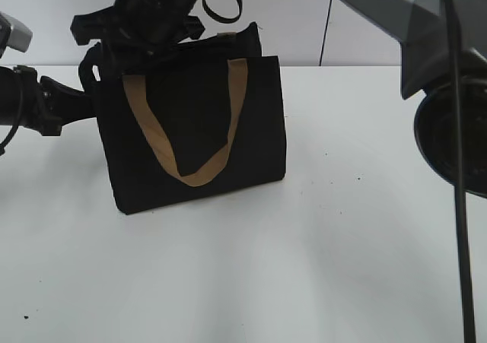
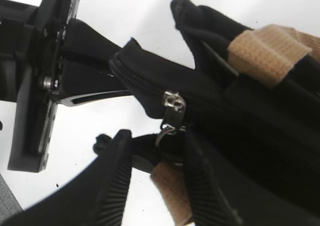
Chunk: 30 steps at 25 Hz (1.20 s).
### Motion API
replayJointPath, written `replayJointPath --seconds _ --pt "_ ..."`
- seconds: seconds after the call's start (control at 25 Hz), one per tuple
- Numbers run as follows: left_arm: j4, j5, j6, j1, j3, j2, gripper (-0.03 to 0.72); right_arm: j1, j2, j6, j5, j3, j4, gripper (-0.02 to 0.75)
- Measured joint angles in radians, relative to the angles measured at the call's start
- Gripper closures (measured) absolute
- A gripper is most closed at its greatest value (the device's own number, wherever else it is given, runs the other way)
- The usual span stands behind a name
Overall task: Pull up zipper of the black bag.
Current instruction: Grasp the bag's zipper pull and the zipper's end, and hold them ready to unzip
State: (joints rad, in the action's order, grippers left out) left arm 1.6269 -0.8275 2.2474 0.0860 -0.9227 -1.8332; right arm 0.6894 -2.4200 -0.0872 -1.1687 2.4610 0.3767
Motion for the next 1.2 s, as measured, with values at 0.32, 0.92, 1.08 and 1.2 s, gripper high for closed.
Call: replayJointPath --seconds 0.32,0.92,1.08,1.2 --pt "0.0 0.0 0.0 0.0 0.0 0.0 0.664 -0.028 0.0 0.132 0.0 0.0 0.008 0.421" --pt "0.0 -0.004 0.0 0.0 0.0 0.0 0.664 -0.061 0.016 0.216 0.011 0.0 0.0 0.42" --pt "0.0 -0.005 0.0 0.0 0.0 0.0 0.664 -0.06 0.016 0.218 0.011 0.0 0.01 0.42" --pt "0.0 -0.005 0.0 0.0 0.0 0.0 0.664 -0.056 0.016 0.218 0.012 0.0 0.014 0.42"
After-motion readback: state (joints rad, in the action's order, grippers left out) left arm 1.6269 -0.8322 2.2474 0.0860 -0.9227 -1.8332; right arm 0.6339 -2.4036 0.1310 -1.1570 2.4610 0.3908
